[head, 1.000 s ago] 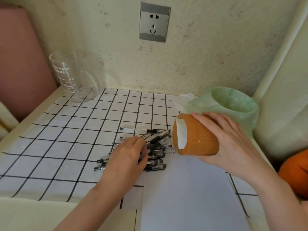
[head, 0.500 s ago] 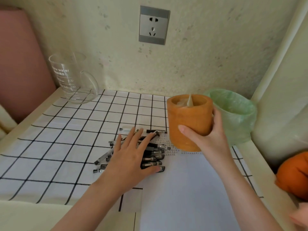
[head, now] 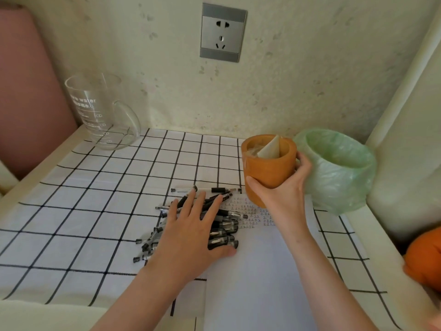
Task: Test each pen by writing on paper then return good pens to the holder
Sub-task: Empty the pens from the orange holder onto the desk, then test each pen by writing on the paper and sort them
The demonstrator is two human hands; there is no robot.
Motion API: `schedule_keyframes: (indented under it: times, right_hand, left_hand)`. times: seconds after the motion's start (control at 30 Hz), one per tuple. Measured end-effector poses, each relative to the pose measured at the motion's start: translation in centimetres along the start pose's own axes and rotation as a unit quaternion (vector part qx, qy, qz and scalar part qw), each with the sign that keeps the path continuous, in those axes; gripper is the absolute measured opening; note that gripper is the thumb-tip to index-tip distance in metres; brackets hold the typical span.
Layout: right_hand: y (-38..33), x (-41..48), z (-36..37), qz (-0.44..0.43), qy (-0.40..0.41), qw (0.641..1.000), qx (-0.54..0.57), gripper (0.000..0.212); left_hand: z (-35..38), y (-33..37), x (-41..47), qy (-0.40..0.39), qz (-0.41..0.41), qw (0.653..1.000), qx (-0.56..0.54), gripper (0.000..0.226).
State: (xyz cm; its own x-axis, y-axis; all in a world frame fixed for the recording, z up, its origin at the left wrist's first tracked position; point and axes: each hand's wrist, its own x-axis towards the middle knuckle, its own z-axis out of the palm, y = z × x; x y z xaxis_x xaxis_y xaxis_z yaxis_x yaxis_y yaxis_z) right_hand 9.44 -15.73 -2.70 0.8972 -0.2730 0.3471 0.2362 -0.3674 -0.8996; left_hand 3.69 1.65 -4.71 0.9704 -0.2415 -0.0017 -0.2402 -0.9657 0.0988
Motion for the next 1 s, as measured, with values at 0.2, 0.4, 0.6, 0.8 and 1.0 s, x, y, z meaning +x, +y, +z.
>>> schedule_keyframes:
  times: [0.2,0.4,0.6,0.8,1.0]
  right_hand:
    - [0.8,0.2,1.5,0.034,-0.033,0.999,0.025,0.104]
    - [-0.3,-0.3,1.0,0.068,-0.058,0.996,-0.008,0.102]
    - [-3.7,-5.4,0.7,-0.148,-0.063,0.984,-0.074,0.032]
    - [-0.8,-3.4,3.2,-0.138,-0.357,0.889,-0.252,0.054]
    - [-0.7,-3.5,4.1,-0.134,-0.320,0.880,-0.324,0.053]
  left_hand:
    - [0.1,0.1,0.0,-0.004,0.011,1.000,-0.006,0.102]
    - [-0.1,-0.4,-0.1,-0.005,0.022,0.999,-0.032,0.100]
    - [-1.9,-0.7,-0.9,0.014,0.026,0.994,-0.105,0.095]
    - [-3.1,-1.7,-3.9,-0.047,-0.058,0.997,-0.032,0.104]
    - [-2.6,-2.2,-4.2,-0.086,-0.050,0.994,-0.046,0.084]
